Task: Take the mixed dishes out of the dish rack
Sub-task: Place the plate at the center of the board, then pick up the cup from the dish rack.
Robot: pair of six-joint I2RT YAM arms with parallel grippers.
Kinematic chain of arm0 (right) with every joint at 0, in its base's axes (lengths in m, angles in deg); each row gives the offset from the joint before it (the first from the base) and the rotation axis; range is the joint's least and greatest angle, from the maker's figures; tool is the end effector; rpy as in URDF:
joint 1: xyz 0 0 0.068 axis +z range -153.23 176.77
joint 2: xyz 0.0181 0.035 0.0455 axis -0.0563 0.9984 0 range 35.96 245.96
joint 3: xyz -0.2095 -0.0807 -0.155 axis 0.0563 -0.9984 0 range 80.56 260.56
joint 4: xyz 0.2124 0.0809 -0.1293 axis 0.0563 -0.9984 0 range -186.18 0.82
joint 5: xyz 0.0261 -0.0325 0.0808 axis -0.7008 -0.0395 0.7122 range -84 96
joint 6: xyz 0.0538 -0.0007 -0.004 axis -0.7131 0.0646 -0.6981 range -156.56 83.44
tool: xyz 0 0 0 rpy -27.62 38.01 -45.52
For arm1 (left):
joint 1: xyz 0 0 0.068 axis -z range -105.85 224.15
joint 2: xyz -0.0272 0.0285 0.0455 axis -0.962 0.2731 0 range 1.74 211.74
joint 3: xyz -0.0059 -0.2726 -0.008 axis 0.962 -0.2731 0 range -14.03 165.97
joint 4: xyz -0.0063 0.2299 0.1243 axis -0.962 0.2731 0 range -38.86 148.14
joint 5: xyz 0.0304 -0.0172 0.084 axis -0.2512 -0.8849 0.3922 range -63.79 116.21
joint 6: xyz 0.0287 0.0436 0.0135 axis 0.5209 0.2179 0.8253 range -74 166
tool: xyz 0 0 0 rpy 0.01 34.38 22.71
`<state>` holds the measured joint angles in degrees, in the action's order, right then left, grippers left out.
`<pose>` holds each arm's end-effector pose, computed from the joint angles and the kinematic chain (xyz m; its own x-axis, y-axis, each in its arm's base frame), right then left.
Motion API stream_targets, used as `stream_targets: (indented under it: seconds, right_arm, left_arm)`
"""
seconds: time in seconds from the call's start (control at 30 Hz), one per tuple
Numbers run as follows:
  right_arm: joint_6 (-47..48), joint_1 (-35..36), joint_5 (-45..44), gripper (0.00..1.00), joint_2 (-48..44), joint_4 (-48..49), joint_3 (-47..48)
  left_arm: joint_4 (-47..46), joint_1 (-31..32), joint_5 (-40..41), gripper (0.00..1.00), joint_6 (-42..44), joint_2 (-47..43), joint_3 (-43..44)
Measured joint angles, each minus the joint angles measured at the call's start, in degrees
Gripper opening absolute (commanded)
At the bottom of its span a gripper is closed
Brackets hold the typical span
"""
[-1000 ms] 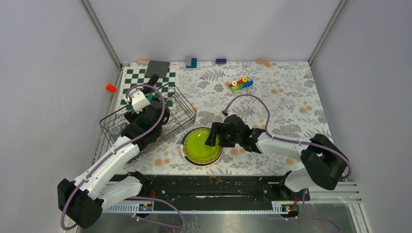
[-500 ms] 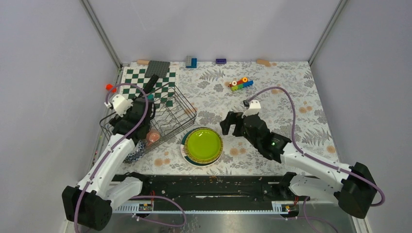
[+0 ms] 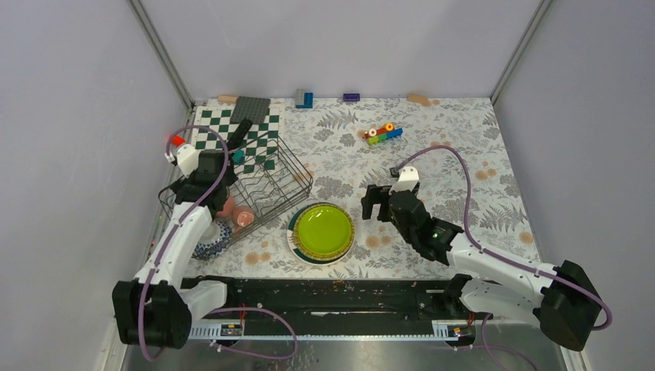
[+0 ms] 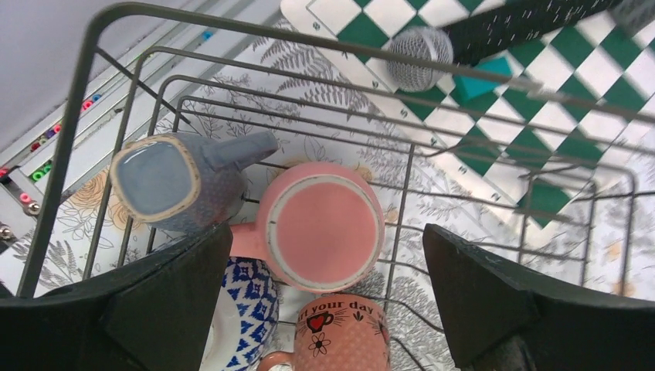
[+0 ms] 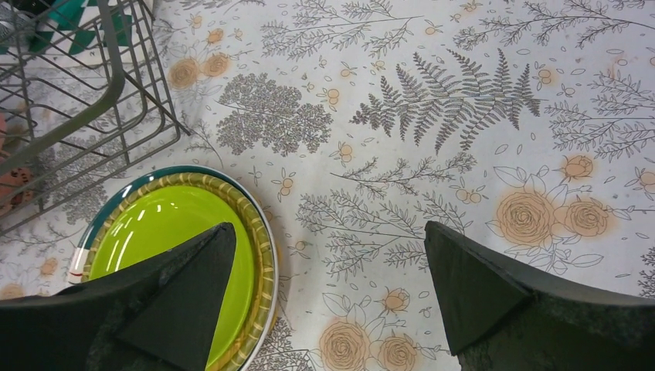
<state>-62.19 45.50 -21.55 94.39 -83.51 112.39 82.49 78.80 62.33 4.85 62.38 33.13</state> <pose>0.1617 0.1593 0.2447 -0.3773 0.1515 -0.9136 -0.2419 0.9362 0.2551 0.2167 0.0035 0.2724 -0.2980 -0.5090 -0.8075 -0.7268 0.6694 -0.1537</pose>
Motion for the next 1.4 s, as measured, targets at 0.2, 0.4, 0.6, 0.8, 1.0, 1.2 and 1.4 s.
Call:
stream_targets:
  seconds: [0.2,0.4,0.6,0.8,1.0,1.2,1.4]
  right_arm:
    - [2.34,0.00,-0.44,1.00,0.61,0.42,0.00]
    - [3.21,0.00,-0.59,1.00,0.57,1.11,0.00]
    - [3.78,0.00,-2.54,1.00,0.55,1.11,0.00]
    - [4.02,0.00,-3.39,1.00,0.44,1.44,-0.11]
    - [4.28,0.00,-3.61,1.00,0.44,1.53,-0.31]
    - [4.42,0.00,-4.81,1.00,0.44,1.55,-0.31]
    - [4.39,0.00,-4.94,1.00,0.48,1.55,-0.31]
  left_arm:
    - [0.85,-0.20,-1.70,0.99,5.40,6.93,2.29]
    - [1.09,-0.42,-2.95,0.99,7.87,11.32,3.87]
    - [1.31,-0.50,-3.34,0.99,8.55,14.53,5.22]
    - [1.57,-0.61,-3.58,0.98,8.33,17.97,6.71]
    - [1.68,-0.61,-6.23,0.98,8.09,21.14,7.45]
    - [1.90,-0.61,-9.25,0.93,7.78,21.49,7.45]
    - [1.55,-0.68,-11.91,0.82,7.63,21.09,6.80]
